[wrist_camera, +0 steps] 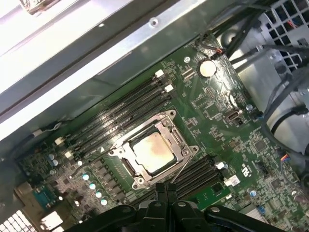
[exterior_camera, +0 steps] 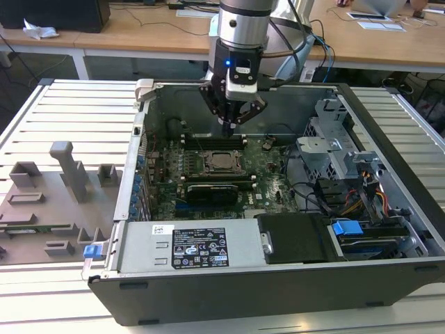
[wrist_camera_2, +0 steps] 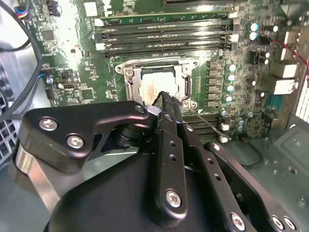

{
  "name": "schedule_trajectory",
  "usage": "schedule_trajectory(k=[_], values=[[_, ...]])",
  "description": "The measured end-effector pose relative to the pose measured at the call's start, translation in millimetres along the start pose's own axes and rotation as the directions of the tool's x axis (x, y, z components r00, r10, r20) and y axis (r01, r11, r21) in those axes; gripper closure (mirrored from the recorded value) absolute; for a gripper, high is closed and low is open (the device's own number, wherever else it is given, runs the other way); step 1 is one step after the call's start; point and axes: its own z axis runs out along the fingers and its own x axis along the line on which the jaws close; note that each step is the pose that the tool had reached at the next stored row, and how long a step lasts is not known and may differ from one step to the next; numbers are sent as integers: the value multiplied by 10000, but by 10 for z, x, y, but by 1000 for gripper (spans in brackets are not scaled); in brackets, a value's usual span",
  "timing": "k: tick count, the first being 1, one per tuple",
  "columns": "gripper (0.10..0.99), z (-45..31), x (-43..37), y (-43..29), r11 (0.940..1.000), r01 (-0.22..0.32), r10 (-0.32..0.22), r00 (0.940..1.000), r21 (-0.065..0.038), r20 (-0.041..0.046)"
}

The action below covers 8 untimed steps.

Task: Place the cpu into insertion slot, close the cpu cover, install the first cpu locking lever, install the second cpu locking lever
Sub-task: 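Install the first cpu locking lever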

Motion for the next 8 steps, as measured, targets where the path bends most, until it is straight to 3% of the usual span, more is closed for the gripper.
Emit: schedule_trajectory(k=[4, 8], values=[[980, 0, 0, 0, 9985, 544, -544, 9985, -4, 50], [980, 0, 0, 0, 9920, 1265, -1264, 9919, -3, 117]])
